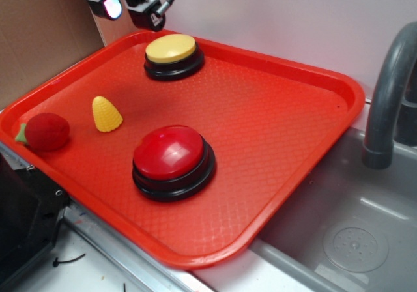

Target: Push the yellow button.

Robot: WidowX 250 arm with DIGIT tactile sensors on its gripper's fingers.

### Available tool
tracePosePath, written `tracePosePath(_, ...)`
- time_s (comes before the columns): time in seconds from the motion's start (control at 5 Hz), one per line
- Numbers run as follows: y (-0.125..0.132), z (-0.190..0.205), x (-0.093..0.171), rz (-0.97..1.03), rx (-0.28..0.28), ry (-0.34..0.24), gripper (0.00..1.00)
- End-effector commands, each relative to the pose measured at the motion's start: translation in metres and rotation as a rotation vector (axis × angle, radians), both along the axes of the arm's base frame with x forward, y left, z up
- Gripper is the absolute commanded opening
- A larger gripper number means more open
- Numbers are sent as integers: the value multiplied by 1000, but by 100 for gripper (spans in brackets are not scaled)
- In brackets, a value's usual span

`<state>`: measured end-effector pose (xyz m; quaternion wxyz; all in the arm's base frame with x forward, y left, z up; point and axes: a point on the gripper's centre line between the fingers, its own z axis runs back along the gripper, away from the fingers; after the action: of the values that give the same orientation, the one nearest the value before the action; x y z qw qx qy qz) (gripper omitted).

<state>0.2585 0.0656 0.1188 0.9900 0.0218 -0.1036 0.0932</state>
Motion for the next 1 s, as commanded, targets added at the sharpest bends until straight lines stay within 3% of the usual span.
tracePosePath(0.0,5,27,-10,23,39,-59,100)
tracePosePath(0.8,7,52,-29,38,10,-42,100)
